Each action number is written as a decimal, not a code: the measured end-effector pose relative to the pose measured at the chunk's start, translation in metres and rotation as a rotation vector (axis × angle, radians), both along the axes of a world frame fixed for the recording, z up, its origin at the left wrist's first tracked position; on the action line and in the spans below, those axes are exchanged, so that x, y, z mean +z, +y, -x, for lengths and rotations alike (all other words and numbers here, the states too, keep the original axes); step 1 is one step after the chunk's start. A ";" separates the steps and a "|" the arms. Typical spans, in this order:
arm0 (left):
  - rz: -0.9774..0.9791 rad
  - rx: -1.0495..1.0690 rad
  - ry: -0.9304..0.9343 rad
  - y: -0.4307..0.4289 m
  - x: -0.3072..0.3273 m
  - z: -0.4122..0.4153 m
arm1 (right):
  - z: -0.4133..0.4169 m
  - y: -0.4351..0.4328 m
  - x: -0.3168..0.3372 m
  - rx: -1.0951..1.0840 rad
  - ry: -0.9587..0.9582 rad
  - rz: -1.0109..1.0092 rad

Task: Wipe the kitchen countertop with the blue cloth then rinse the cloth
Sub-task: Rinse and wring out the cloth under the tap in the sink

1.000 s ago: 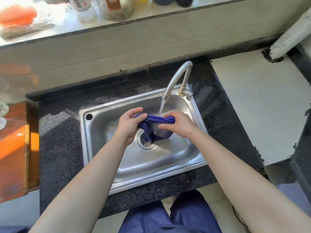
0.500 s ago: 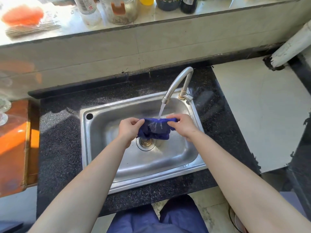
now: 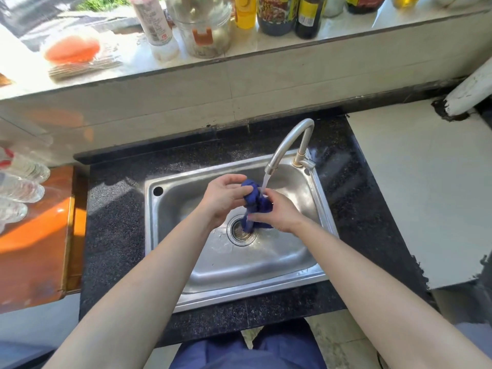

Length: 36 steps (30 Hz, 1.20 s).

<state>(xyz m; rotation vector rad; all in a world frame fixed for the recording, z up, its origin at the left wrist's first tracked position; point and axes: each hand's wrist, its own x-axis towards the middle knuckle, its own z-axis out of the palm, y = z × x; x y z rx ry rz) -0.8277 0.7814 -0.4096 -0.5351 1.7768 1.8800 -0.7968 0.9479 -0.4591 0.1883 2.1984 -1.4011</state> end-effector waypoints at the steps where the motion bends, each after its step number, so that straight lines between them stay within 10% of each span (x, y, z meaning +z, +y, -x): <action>1: 0.015 -0.009 0.009 -0.001 0.000 0.000 | 0.001 -0.003 -0.003 -0.009 0.026 -0.034; 9: 0.302 -0.025 0.072 -0.023 -0.013 0.004 | 0.004 0.011 -0.008 -0.150 0.090 -0.169; 19: 0.606 -0.581 0.218 -0.016 -0.042 -0.004 | -0.005 0.006 0.037 -0.467 -0.191 0.825; 26: 0.414 -0.429 0.148 -0.006 -0.045 -0.012 | -0.005 0.034 0.018 -0.122 0.149 0.015; 36: 0.465 -0.476 0.259 -0.006 -0.032 0.004 | 0.007 0.034 0.005 0.104 0.264 -0.485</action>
